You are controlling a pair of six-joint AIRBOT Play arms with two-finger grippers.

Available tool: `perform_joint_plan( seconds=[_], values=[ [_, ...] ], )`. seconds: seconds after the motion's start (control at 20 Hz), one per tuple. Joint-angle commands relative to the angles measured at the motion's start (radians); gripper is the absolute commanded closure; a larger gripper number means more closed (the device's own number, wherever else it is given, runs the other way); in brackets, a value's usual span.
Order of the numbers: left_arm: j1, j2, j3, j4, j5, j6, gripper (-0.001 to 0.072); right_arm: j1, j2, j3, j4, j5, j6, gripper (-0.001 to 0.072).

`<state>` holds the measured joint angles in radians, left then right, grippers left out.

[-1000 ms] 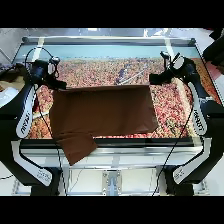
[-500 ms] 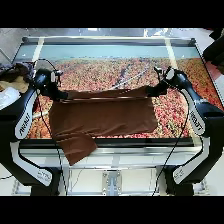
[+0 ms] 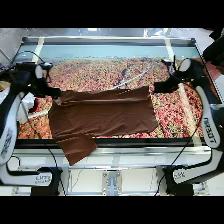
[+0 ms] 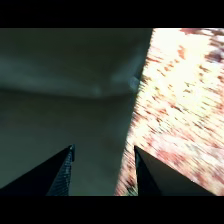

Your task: Fold the shirts.

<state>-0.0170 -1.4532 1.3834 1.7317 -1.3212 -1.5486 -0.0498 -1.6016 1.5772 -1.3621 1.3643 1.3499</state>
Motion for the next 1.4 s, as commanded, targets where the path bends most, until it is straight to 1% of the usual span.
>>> perform_joint_plan(
  seconds=[0.0, 0.1, 0.2, 0.25, 0.35, 0.4, 0.45, 0.55, 0.6, 0.85, 0.9, 0.95, 1.0, 1.15, 1.2, 1.25, 1.3, 1.35],
  values=[
    [0.082, 0.304, -0.276, -0.137, 0.002, -0.025, 0.0099, -0.101, 0.195, -0.066, 0.012, 0.073, -0.026, 0.0289],
    [0.173, 0.479, -0.552, -0.233, -0.016, -0.084, 0.01, -0.161, 0.278, -0.19, 0.084, 0.025, -0.026, 0.0289],
    [0.283, 0.595, -0.76, -0.375, -0.038, -0.09, 0.011, -0.192, 0.318, -0.284, 0.128, -0.007, -0.027, 0.0289],
    [0.346, 0.625, -0.839, -0.449, -0.061, -0.071, 0.011, -0.193, 0.322, -0.306, 0.136, -0.014, -0.028, 0.0289],
    [0.463, 0.633, -0.933, -0.581, -0.102, 0.011, 0.0118, -0.193, 0.32, -0.312, 0.159, -0.031, -0.037, 0.0289],
    [0.511, 0.632, -0.962, -0.618, -0.096, 0.038, 0.0119, -0.193, 0.322, -0.312, 0.185, -0.05, -0.045, 0.0289],
    [0.534, 0.628, -0.977, -0.617, -0.075, 0.039, 0.0119, -0.193, 0.322, -0.312, 0.209, -0.061, -0.051, 0.0289],
    [0.533, 0.604, -0.985, -0.626, -0.056, 0.074, 0.0119, -0.193, 0.322, -0.312, 0.256, -0.074, -0.061, 0.0289],
    [0.53, 0.587, -0.985, -0.64, -0.043, 0.077, 0.0119, -0.193, 0.322, -0.312, 0.27, -0.074, -0.062, 0.0289],
    [0.484, 0.461, -0.985, -0.666, 0.086, 0.124, 0.0126, -0.193, 0.324, -0.312, 0.289, -0.039, -0.061, 0.029],
    [0.476, 0.431, -0.985, -0.667, 0.098, 0.125, 0.0186, -0.193, 0.33, -0.312, 0.288, -0.032, -0.061, 0.0291],
    [0.469, 0.408, -0.985, -0.667, 0.099, 0.13, 0.0219, -0.193, 0.343, -0.311, 0.287, -0.028, -0.061, 0.0291],
    [0.462, 0.39, -0.985, -0.667, 0.099, 0.144, 0.0219, -0.193, 0.359, -0.306, 0.282, -0.028, -0.061, 0.0291],
    [0.447, 0.37, -0.985, -0.667, 0.115, 0.144, 0.0221, -0.193, 0.423, -0.269, 0.232, -0.029, -0.061, 0.0292],
    [0.438, 0.37, -0.985, -0.667, 0.115, 0.144, 0.0266, -0.193, 0.448, -0.254, 0.209, -0.03, -0.059, 0.0294],
    [0.426, 0.37, -0.985, -0.667, 0.118, 0.145, 0.0407, -0.193, 0.473, -0.243, 0.195, -0.03, -0.057, 0.0301],
    [0.41, 0.37, -0.985, -0.667, 0.124, 0.145, 0.0463, -0.193, 0.496, -0.239, 0.185, -0.029, -0.057, 0.03],
    [0.396, 0.37, -0.985, -0.667, 0.128, 0.145, 0.0464, -0.193, 0.517, -0.239, 0.175, -0.028, -0.056, 0.03]
  ],
)
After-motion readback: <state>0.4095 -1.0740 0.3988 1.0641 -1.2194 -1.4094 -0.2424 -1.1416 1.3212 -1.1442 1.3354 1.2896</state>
